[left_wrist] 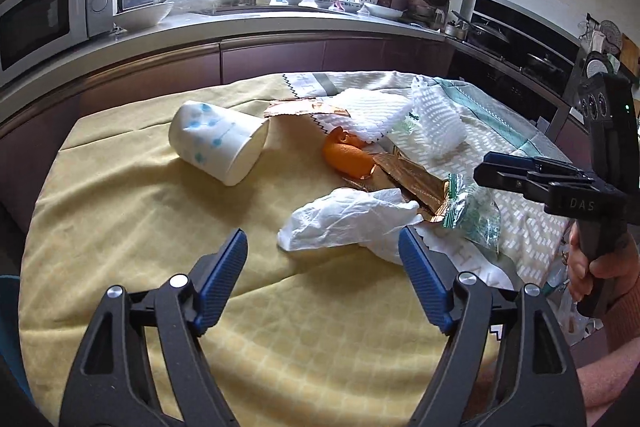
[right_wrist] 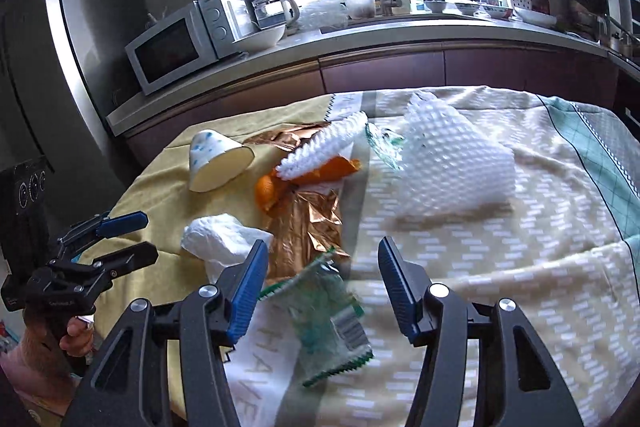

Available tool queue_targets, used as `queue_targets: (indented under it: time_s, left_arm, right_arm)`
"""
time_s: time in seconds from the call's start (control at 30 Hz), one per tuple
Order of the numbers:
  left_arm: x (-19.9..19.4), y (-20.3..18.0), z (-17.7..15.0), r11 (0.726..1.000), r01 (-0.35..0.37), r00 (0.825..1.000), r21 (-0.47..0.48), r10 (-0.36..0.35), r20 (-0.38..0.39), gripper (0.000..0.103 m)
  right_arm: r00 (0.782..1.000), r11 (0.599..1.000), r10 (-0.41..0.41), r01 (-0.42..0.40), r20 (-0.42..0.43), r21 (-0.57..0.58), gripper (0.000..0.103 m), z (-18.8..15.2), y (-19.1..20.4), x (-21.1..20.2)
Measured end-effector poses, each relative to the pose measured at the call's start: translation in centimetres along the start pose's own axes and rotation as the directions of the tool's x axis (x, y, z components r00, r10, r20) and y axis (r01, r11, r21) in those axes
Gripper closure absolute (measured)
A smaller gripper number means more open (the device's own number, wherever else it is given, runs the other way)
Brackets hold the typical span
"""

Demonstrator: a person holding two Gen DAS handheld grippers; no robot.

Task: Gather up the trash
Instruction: 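Grasp the white tissue with the left tool while the right tool grasps the clear plastic bag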

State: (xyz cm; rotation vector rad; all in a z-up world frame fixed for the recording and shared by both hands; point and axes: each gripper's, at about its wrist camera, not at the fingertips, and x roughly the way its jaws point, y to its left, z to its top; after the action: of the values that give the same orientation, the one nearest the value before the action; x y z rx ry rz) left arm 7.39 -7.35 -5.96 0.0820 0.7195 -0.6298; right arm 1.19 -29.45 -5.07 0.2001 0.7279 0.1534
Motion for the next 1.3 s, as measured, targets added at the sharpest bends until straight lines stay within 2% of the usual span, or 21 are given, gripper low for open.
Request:
queue_targets:
  time_s: [0.13,0.33,0.47,0.5,0.6,0.63,0.7,0.8,1.0,1.3]
  left_arm:
    - [1.7,-0.3,0.7,1.000,-0.003,0.999,0.002,0.003,-0.038,0.026]
    - [3.8,-0.9,1.6,1.000,0.018,0.997,-0.001,-0.018,-0.079,0.027]
    - [5.0,-0.9,1.5,0.999,0.037,0.992,-0.021,-0.040,-0.118,0.042]
    - [5.3,-0.9,1.4,0.999,0.040,0.991,-0.025,-0.043,-0.128,0.048]
    - [5.5,-0.7,1.2,0.998,0.047,0.989,-0.039,-0.052,-0.137,0.063]
    - [5.5,-0.7,1.2,0.998,0.052,0.989,-0.045,-0.057,-0.137,0.064]
    - [5.4,-0.6,1.1,0.997,0.055,0.989,-0.050,-0.061,-0.136,0.073]
    - [5.1,-0.7,0.9,0.997,0.057,0.989,-0.052,-0.064,-0.132,0.081]
    - [3.6,-0.5,0.7,0.997,0.056,0.992,-0.053,-0.062,-0.107,0.091]
    - [-0.6,1.5,-0.6,0.993,0.041,0.998,-0.109,-0.046,-0.047,0.092]
  right_arm:
    - [1.000,1.000,0.006,-0.006,-0.025,0.018,0.046,-1.3,-1.3,0.2]
    - [0.997,0.999,0.053,-0.052,-0.053,0.014,0.046,-1.9,-1.0,0.8]
    - [0.995,0.997,0.078,-0.077,-0.064,0.010,0.046,-2.4,-0.6,1.0]
    - [0.995,0.997,0.077,-0.077,-0.068,0.005,0.048,-2.5,-0.6,1.0]
    - [0.993,0.996,0.092,-0.091,-0.075,0.006,0.063,-2.8,-0.6,1.0]
    - [0.992,0.995,0.097,-0.097,-0.077,0.006,0.068,-2.8,-0.6,1.0]
    - [0.991,0.994,0.106,-0.106,-0.079,0.002,0.075,-2.9,-0.5,0.9]
    - [0.990,0.993,0.114,-0.115,-0.081,-0.001,0.082,-3.1,-0.5,0.7]
    - [0.986,0.988,0.151,-0.153,-0.071,-0.024,0.089,-2.9,0.5,-0.1]
    - [0.975,0.973,0.217,-0.219,-0.043,-0.069,0.089,-1.7,3.1,-1.2]
